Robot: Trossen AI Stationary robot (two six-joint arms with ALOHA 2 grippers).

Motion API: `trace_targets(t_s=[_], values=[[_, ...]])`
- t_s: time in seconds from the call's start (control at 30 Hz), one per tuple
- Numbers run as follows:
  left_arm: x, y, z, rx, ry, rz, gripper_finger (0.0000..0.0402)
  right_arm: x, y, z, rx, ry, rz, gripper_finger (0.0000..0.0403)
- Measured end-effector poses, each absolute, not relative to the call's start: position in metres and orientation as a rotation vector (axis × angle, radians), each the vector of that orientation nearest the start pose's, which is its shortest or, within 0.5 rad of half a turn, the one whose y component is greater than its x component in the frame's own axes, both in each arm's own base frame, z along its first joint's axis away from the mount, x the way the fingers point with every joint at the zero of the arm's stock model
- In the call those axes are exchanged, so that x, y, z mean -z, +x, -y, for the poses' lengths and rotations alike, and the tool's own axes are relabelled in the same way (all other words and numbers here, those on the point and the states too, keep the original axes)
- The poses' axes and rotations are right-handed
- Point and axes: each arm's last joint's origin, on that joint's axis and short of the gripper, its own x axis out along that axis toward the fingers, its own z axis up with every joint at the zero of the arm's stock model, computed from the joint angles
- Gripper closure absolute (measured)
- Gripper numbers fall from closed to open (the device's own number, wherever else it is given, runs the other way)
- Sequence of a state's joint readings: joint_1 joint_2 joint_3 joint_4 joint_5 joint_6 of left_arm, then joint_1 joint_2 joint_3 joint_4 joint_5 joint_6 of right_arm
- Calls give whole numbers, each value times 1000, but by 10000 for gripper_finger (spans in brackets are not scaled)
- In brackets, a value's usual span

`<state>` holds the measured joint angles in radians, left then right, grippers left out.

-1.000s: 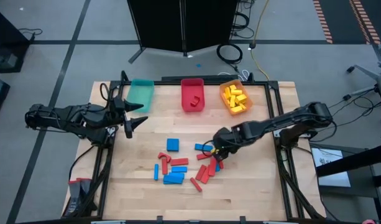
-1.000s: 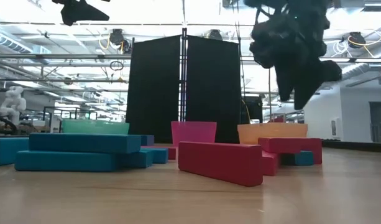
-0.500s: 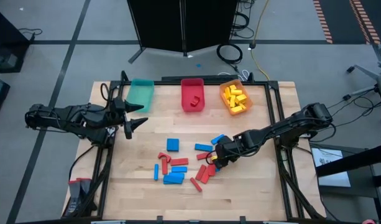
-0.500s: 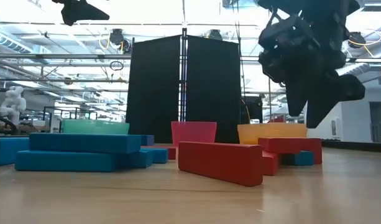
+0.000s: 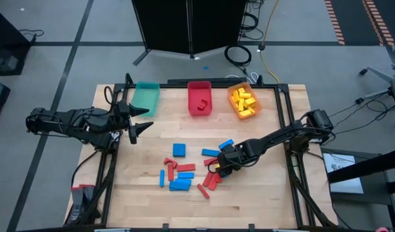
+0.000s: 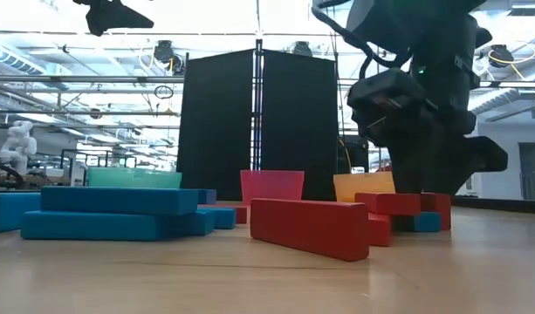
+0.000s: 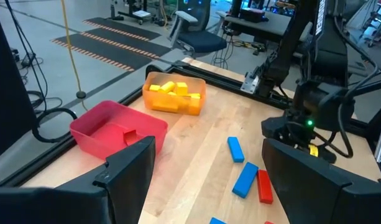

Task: Sort blocks
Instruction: Put the red block into the red bin

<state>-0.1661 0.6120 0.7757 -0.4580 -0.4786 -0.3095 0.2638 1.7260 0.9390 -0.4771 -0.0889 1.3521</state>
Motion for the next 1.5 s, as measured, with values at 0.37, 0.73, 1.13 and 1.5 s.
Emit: trace_targets(t_s=[0.37,0.73,1.13,1.5], values=[[-327,126,8,-350,-211,-230,100,-146,292,-81,596,1035,-1243,365],[-327,126,8,-350,-211,-230,100,-180,301,-75,606,934,-1273,365],[-328,125,7,-350,-212,-226,100,-203,321,3,628,833,-1173,365],[-328,125,7,-349,-207,-227,100,-239,327,103,662,800,-973,365]])
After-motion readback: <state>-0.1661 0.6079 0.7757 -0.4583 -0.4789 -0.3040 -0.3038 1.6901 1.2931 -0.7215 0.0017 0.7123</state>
